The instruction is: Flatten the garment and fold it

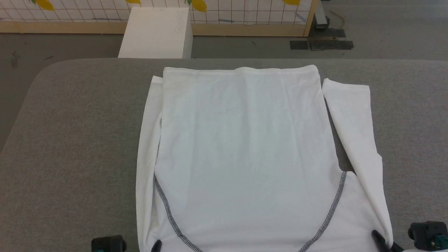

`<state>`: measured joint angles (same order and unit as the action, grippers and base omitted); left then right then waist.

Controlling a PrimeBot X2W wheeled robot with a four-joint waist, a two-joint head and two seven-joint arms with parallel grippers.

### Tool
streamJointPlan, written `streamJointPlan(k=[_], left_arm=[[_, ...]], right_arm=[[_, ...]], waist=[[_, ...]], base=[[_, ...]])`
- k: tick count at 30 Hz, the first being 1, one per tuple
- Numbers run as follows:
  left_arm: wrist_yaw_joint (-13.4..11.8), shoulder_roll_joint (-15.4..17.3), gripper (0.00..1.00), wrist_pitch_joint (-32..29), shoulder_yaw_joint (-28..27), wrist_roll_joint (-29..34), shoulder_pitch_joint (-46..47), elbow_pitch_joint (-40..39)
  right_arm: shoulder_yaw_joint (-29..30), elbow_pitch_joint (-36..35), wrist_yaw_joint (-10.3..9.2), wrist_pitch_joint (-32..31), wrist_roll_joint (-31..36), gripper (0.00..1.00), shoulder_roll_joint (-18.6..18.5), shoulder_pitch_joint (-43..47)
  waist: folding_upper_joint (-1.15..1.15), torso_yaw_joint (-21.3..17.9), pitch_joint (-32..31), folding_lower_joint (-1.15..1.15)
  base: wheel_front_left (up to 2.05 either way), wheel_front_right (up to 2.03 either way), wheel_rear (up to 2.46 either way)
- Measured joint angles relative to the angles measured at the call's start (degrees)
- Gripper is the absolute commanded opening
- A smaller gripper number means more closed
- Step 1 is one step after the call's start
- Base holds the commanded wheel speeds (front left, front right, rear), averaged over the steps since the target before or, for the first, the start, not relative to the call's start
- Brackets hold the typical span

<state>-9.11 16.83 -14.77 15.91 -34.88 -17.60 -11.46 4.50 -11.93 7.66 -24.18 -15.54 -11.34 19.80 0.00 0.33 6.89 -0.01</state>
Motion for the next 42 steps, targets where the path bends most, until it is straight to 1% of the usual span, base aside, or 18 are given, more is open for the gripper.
streamJointPlan(k=[5,11,15,16,18,19,20,21,22,23,27,29,34,36,37,39,40,42], left_arm=[[0.5,-1.1,0.0,1.4,0.0,-0.4,1.1,3.0],[2.4,-2.2,0.0,0.7,1.3,-2.3,5.9,10.1],[2.6,-2.6,0.0,-0.3,1.6,-2.6,8.6,13.6],[2.6,-2.7,0.0,-0.3,1.6,-2.6,9.1,14.3],[2.6,-2.8,0.0,-0.3,1.6,-2.5,9.8,15.3],[2.5,-2.9,0.13,-0.3,1.6,-2.5,10.0,15.7],[2.5,-3.0,0.35,-0.3,1.6,-2.5,10.1,16.2],[2.5,-3.0,0.73,-0.5,1.6,-2.5,10.2,16.3],[2.4,-3.2,1.0,-0.5,1.5,-2.7,10.2,16.3],[2.2,-3.4,1.0,-0.4,1.2,-3.1,10.1,16.3],[1.8,-4.3,1.0,-0.3,0.7,-4.0,9.4,14.1],[1.2,-4.2,1.0,-0.3,0.0,-4.5,8.5,12.4],[-1.7,-2.0,1.0,-0.8,-2.8,-5.4,4.0,5.6],[-3.5,-1.5,1.0,1.7,-5.1,-4.6,3.2,2.3],[-4.7,-1.5,1.0,4.0,-6.5,-3.4,3.2,0.4],[-6.3,-1.6,1.0,8.2,-8.7,-1.5,3.3,-2.1],[-6.8,-1.9,1.0,10.7,-9.5,-0.6,3.4,-3.0],[-6.7,-3.0,1.0,15.1,-10.1,0.5,3.6,-4.2]], right_arm=[[-1.2,1.9,-0.04,0.3,0.3,0.0,-0.1,-0.4],[-3.0,7.0,-0.05,0.8,0.8,0.0,-0.5,-3.4],[-3.4,10.5,-0.05,1.1,0.9,0.0,-0.7,-5.1],[-3.6,11.2,-0.05,1.4,0.9,0.0,-0.7,-5.6],[-3.7,12.5,-0.04,1.5,1.0,0.06,-0.7,-6.2],[-3.8,13.0,-0.04,1.5,1.0,0.14,-0.6,-6.4],[-3.8,13.4,-0.04,1.6,1.0,0.31,-0.6,-6.7],[-3.8,13.5,-0.04,1.5,1.0,0.48,-0.6,-6.7],[-3.8,13.6,-0.04,1.5,0.9,0.74,-0.6,-6.8],[-3.7,13.5,-0.04,1.5,0.7,1.0,-0.5,-6.8],[-3.1,11.6,-0.05,0.2,-0.9,1.0,-0.4,-6.6],[-2.1,9.6,-0.07,-1.1,-2.0,1.0,-0.4,-6.2],[2.3,2.1,-0.08,-6.1,-4.3,1.0,0.3,-4.0],[5.1,-1.5,-0.08,-6.5,-3.7,1.0,0.9,-3.3],[7.1,-3.5,-0.08,-5.7,-2.5,1.0,1.3,-3.3],[9.4,-7.0,-0.1,-3.0,0.6,1.0,1.4,-3.6],[9.7,-8.5,-0.1,-1.3,2.0,1.0,1.5,-3.7],[10.3,-10.3,-0.09,1.5,2.4,1.0,3.5,-4.2]], waist=[[0.0,0.3,1.3,0.0],[0.0,0.6,2.9,0.0],[0.0,0.7,3.2,0.0],[0.0,0.6,3.2,0.0],[0.0,0.5,3.1,0.0],[0.0,0.4,3.1,0.0],[0.0,0.4,3.0,0.0],[0.0,0.3,2.9,0.0],[0.0,0.3,2.8,0.0],[0.0,0.2,2.6,0.0],[0.0,0.0,2.1,0.0],[0.0,0.0,1.8,0.0],[0.0,0.4,0.8,0.0],[0.0,0.5,0.4,0.0],[0.0,0.6,0.2,0.0],[0.0,0.8,-0.2,0.0],[0.0,0.9,-0.4,0.0],[0.0,1.0,-0.7,0.0]], base=[[0.0,0.0,0.0],[0.0,0.0,0.0],[0.0,0.0,0.0],[0.0,0.0,0.0],[0.0,0.0,0.0],[0.0,0.0,0.0],[0.0,0.0,0.0],[0.0,0.0,0.0],[0.0,0.0,0.0],[0.0,0.0,0.0],[0.0,0.0,0.0],[0.0,0.0,0.0],[0.0,0.0,0.0],[0.0,0.0,0.0],[0.0,0.0,0.0],[0.0,0.0,0.0],[0.0,0.0,0.0],[0.0,0.0,0.0]])
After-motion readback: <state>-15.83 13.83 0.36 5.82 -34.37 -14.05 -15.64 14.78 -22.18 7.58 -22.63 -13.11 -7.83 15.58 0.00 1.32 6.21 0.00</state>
